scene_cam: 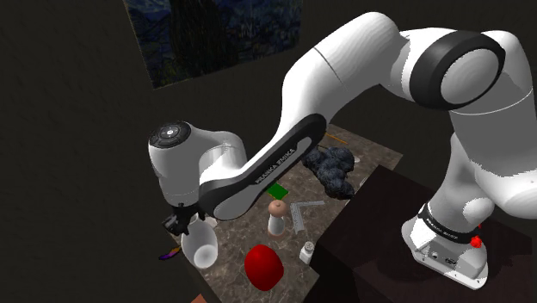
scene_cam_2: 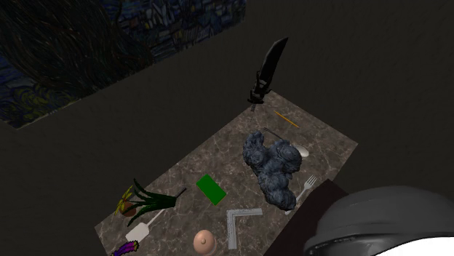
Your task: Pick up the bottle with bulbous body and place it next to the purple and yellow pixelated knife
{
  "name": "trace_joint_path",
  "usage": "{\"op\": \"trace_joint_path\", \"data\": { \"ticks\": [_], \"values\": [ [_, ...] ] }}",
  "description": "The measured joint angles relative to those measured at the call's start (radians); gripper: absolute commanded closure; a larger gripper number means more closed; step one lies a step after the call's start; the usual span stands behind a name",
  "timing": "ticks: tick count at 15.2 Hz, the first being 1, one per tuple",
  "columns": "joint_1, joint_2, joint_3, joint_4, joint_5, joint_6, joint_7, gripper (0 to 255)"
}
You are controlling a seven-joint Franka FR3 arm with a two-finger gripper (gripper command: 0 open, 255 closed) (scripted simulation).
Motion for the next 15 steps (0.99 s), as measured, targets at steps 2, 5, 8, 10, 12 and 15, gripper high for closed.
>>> {"op": "trace_joint_path", "data": {
  "ticks": [2, 5, 8, 10, 12, 15],
  "values": [
    [0.002, 0.018, -0.005, -0.001, -0.007, 0.019, 0.005, 255],
    [0.007, 0.045, -0.013, 0.004, -0.015, 0.040, 0.011, 255],
    [0.010, 0.062, -0.018, 0.001, -0.022, 0.060, 0.018, 255],
    [0.011, 0.066, -0.019, 0.004, -0.023, 0.061, 0.019, 255],
    [0.011, 0.067, -0.019, 0.004, -0.023, 0.062, 0.019, 255],
    [0.011, 0.067, -0.019, 0.004, -0.023, 0.062, 0.019, 0]
  ]
}}
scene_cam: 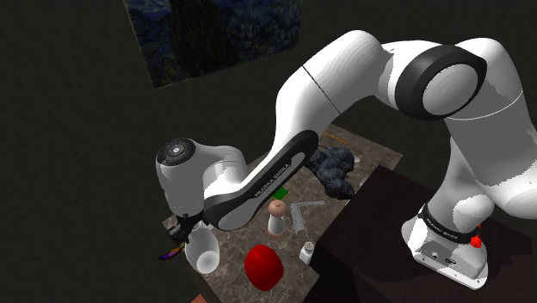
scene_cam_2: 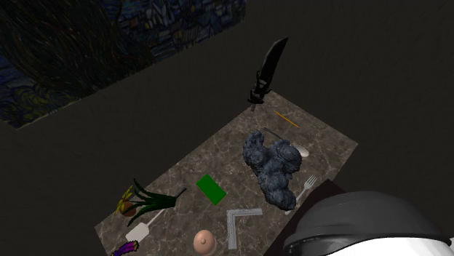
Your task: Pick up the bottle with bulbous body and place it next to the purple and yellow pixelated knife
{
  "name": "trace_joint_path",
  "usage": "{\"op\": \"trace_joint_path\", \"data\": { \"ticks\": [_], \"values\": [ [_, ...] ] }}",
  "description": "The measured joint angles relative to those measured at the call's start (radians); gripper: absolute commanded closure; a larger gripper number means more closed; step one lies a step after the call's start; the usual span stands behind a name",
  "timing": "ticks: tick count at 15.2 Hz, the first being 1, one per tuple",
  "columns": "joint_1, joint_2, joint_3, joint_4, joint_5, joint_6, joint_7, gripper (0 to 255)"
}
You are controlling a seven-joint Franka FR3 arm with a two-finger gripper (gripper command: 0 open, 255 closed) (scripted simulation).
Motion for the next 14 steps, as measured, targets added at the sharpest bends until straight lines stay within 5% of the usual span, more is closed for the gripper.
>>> {"op": "trace_joint_path", "data": {
  "ticks": [14],
  "values": [
    [-0.011, -0.096, 0.025, -0.029, 0.027, -0.067, -0.014, 0]
  ]
}}
